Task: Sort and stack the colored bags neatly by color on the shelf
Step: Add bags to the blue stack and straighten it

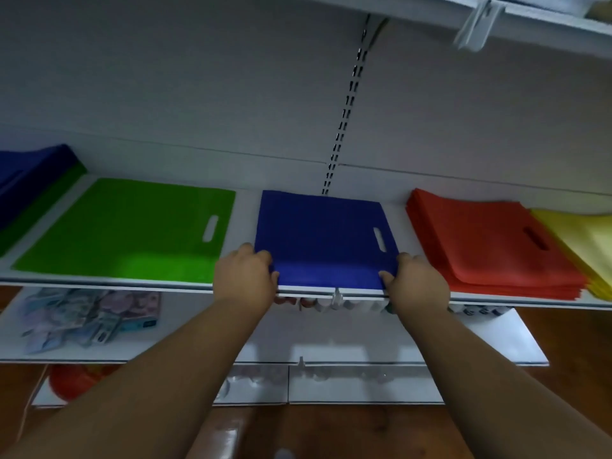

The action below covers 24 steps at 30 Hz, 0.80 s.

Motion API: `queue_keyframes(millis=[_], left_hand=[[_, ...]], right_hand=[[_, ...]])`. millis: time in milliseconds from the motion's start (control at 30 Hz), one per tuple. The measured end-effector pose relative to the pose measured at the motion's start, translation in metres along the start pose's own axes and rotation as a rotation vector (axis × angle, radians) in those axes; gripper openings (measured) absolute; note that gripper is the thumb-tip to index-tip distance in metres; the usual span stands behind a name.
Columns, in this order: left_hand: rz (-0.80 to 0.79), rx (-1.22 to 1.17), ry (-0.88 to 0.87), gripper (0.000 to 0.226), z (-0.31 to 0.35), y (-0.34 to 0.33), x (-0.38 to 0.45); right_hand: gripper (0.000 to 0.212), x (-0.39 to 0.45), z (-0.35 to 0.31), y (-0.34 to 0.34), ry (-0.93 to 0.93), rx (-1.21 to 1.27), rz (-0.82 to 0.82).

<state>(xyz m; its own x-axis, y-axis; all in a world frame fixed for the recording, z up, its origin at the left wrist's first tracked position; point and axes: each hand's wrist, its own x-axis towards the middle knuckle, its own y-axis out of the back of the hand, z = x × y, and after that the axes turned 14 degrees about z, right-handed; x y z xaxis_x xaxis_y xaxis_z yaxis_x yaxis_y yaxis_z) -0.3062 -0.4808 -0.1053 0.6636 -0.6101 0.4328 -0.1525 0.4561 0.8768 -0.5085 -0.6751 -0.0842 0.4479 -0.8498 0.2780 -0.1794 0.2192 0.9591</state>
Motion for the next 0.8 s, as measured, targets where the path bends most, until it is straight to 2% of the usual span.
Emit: queue_keyframes(millis=[133, 300, 500, 667, 733, 800], left_hand=[[0.043, -0.143, 0.031, 0.022, -0.012, 0.006, -0.01], [0.078, -0.37, 0.149, 0.024, -0.061, 0.028, -0.029], [0.062, -0.4, 0.331, 0.034, -0.208, 0.08, -0.037], [0.084, -0.42, 0.453, 0.04, -0.331, 0.125, -0.03], [0.078, -0.447, 0.489, 0.042, -0.372, 0.141, -0.035], [0.073, -0.479, 0.545, 0.044, -0.409, 0.154, -0.036]], right_hand=[[0.042, -0.017, -0.034, 0.011, 0.058, 0.118, 0.047], [0.046, -0.05, -0.14, 0.021, 0.269, 0.365, 0.035], [0.045, -0.087, -0.3, 0.033, 0.457, 0.615, 0.052], [0.046, -0.113, -0.422, 0.037, 0.566, 0.684, 0.055], [0.052, -0.123, -0.467, 0.038, 0.587, 0.688, -0.011], [0.065, -0.131, -0.51, 0.043, 0.583, 0.661, -0.192]])
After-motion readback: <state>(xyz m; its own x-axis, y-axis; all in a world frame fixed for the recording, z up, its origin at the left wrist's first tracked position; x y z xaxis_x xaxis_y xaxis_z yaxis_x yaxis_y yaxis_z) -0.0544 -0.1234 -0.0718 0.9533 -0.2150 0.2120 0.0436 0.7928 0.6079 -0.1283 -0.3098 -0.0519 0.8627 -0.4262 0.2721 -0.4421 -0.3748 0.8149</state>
